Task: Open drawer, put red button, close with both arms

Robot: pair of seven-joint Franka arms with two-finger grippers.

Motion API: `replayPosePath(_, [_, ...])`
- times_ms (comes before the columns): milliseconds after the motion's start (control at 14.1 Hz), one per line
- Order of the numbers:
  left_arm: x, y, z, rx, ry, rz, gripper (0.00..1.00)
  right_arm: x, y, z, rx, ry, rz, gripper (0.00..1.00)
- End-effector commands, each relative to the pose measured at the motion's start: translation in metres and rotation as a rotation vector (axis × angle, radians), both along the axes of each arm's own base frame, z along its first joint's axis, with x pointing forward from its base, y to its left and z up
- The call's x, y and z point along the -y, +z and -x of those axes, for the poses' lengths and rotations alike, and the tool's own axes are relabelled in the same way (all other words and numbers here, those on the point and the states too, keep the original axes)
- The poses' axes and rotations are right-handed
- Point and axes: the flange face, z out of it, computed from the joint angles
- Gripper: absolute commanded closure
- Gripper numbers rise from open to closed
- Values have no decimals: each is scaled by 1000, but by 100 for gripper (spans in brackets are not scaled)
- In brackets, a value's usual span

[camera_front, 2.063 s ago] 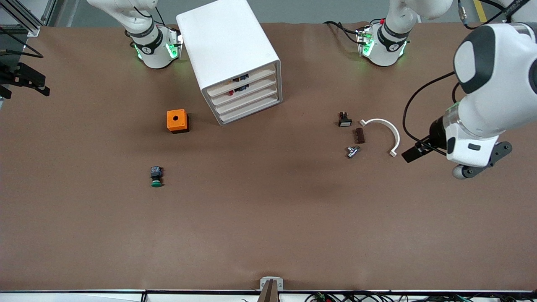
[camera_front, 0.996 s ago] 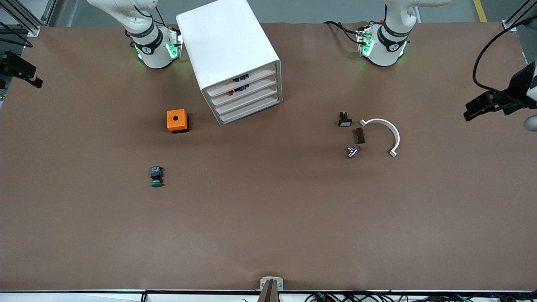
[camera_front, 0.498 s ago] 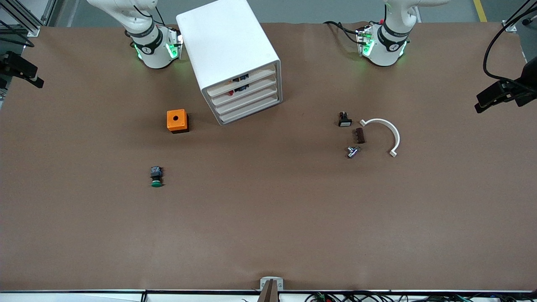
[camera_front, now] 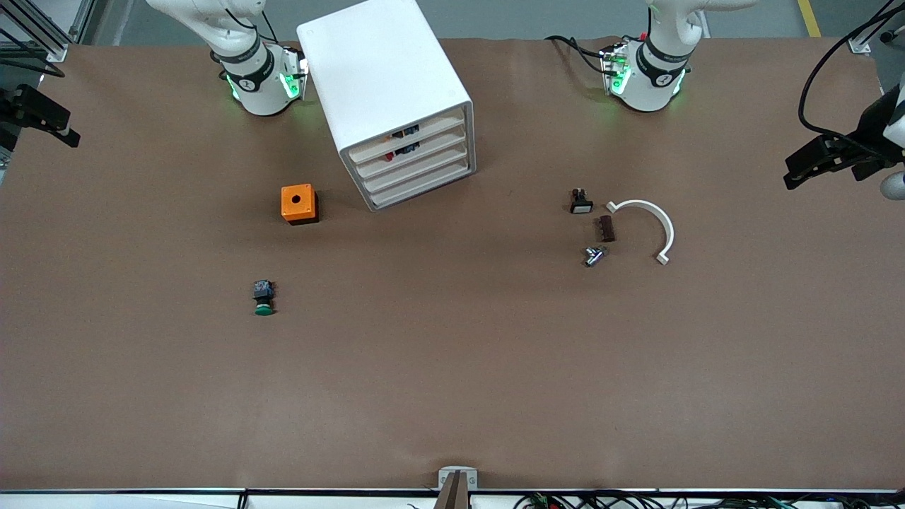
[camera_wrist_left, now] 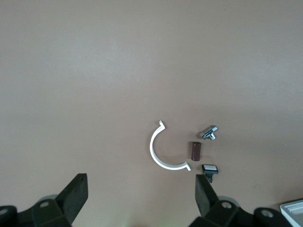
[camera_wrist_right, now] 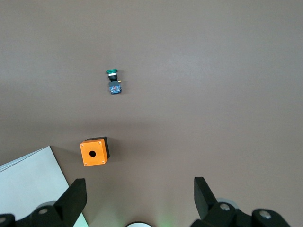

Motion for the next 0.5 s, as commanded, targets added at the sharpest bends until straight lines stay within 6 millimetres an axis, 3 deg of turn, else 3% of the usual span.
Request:
replayPosePath(0, [-4,1,10,23,-9,-11,0,-4,2,7,-2,-4,-3,0])
replayPosePath(427, [-7,-3,5,24,-23,-20,0,-4,0,7,-13,-4,-3,0])
